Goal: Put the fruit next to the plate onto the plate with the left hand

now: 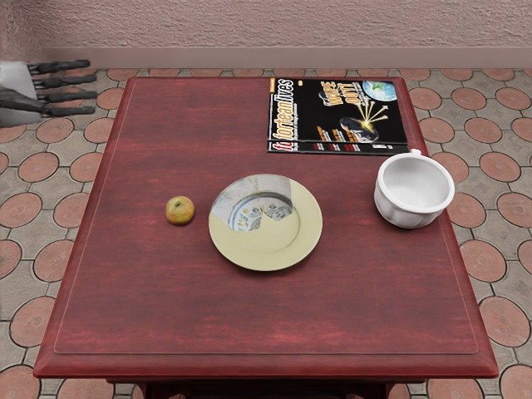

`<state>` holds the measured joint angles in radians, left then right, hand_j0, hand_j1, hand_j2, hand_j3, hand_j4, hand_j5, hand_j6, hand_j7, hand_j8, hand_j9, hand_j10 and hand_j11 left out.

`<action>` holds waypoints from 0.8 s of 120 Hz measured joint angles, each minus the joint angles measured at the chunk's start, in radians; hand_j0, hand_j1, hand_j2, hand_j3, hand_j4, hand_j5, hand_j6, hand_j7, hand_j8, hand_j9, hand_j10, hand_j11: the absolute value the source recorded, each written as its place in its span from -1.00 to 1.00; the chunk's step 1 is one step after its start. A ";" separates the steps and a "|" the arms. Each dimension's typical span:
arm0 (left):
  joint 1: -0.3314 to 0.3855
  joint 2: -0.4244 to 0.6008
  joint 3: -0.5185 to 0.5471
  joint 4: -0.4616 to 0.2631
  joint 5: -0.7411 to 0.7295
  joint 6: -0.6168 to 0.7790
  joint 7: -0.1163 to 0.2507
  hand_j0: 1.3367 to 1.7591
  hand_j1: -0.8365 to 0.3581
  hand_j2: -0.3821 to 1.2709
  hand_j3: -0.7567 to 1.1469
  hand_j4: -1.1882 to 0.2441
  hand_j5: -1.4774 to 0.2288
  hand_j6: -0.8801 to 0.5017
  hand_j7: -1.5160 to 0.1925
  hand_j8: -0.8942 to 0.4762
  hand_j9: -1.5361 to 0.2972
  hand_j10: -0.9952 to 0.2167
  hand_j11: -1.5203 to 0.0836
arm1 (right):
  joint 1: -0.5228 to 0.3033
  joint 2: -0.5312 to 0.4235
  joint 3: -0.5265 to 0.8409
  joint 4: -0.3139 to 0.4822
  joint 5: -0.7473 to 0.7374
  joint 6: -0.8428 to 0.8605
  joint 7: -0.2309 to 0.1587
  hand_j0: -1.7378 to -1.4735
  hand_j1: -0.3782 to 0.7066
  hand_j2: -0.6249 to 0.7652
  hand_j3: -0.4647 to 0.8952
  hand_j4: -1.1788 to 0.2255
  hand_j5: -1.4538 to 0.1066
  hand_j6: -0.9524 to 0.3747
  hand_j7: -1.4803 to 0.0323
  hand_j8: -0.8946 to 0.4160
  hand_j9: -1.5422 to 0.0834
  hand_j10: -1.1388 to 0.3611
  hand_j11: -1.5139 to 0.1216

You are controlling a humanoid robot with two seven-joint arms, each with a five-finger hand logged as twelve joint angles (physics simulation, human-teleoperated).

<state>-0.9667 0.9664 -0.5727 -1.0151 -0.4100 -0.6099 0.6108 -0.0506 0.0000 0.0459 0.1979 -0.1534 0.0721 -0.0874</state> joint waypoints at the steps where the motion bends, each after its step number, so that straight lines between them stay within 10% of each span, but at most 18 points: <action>1: 0.000 0.000 0.000 0.000 -0.001 0.000 0.000 0.52 0.93 -0.53 -0.20 0.63 0.69 0.24 0.74 0.28 0.64 0.61 0.86 | 0.000 0.000 0.000 0.000 0.000 0.000 0.000 -0.40 -0.91 -0.11 -0.32 0.65 0.83 0.41 0.93 0.34 0.87 0.49 0.82; 37: -0.061 -0.119 0.032 -0.021 0.245 -0.002 0.000 0.52 0.96 -0.54 -0.20 0.65 0.71 0.26 0.76 0.29 0.66 0.63 0.87 | 0.000 0.000 0.000 0.000 0.000 0.000 0.000 -0.40 -0.91 -0.11 -0.32 0.65 0.83 0.41 0.93 0.34 0.87 0.49 0.82; 68: -0.064 -0.163 0.048 -0.391 0.844 0.079 0.000 0.52 0.96 -0.53 -0.20 0.64 0.71 0.26 0.76 0.29 0.66 0.62 0.88 | 0.000 0.000 0.000 0.000 0.000 0.000 0.000 -0.40 -0.91 -0.11 -0.32 0.65 0.83 0.41 0.93 0.34 0.87 0.49 0.82; 96: -0.186 -0.269 0.176 -0.482 1.113 0.352 0.000 0.52 0.95 -0.53 -0.20 0.63 0.70 0.24 0.75 0.27 0.65 0.61 0.86 | 0.000 0.000 0.000 0.000 0.000 0.000 0.000 -0.40 -0.90 -0.11 -0.32 0.65 0.83 0.41 0.93 0.34 0.87 0.49 0.82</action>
<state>-1.1523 0.6971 -0.3968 -1.4966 0.7032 -0.2579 0.6109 -0.0506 0.0000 0.0460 0.1979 -0.1534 0.0721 -0.0874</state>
